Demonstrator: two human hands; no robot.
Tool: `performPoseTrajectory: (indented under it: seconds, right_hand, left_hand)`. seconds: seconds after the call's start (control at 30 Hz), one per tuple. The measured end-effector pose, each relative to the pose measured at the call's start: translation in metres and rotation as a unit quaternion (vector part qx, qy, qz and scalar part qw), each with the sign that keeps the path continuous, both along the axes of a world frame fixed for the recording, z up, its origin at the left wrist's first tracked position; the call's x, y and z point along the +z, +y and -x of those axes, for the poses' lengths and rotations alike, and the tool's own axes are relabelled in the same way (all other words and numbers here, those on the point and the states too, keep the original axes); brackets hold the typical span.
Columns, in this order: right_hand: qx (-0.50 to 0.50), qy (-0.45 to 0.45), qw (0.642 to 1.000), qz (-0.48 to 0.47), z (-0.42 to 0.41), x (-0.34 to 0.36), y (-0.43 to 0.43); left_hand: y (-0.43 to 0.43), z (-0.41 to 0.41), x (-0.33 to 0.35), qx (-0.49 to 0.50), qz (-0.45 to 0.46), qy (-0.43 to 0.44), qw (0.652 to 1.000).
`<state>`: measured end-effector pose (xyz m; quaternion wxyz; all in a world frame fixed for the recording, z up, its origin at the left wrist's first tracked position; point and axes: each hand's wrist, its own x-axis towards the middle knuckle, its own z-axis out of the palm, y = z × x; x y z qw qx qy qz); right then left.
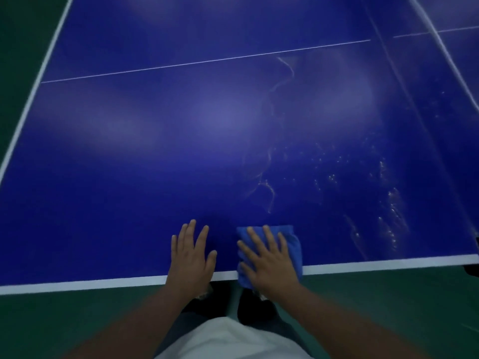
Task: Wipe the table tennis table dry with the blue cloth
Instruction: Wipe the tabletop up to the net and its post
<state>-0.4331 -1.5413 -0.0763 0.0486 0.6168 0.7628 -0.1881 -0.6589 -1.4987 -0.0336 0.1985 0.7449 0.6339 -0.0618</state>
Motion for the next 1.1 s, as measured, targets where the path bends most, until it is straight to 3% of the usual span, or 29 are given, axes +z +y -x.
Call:
performPoseTrajectory:
  seconds: [0.1,0.17,0.3,0.37,0.57,0.73,0.93,1.0,1.1]
  right_hand:
    - [0.084,0.012,0.996,-0.018,0.012,-0.002,0.025]
    - [0.088,-0.010,0.996,-0.012,-0.003,-0.002,0.060]
    - [-0.082,-0.031,0.996,-0.002,-0.047,0.000,0.117]
    - [-0.110,-0.034,0.993,-0.027,-0.047,-0.001,0.110]
    - [0.038,0.015,0.997,-0.065,0.040,-0.008,0.027]
    - [0.064,0.016,0.996,-0.064,0.063,-0.012,0.080]
    - [-0.149,-0.048,0.986,-0.055,-0.005,-0.007,0.205]
    - [-0.153,-0.060,0.984,-0.072,-0.010,-0.006,0.195]
    - [-0.059,-0.051,0.992,-0.096,0.029,-0.006,0.130]
  left_hand:
    - [0.005,0.002,0.000,-0.016,0.003,0.013,1.000]
    - [0.009,0.003,0.003,-0.020,0.004,0.014,1.000]
    - [0.023,0.006,0.001,-0.043,0.002,0.011,0.999]
    - [0.031,0.011,-0.002,-0.050,0.005,0.014,0.999]
    - [0.077,0.030,-0.019,-0.052,0.002,0.000,0.999]
    - [0.127,0.045,-0.031,-0.074,-0.012,0.014,0.997]
    - [0.218,0.036,-0.039,-0.134,-0.050,0.054,0.988]
    - [0.249,0.029,-0.040,-0.127,-0.063,0.065,0.988]
    - [0.271,0.026,-0.044,-0.107,-0.038,0.070,0.991]
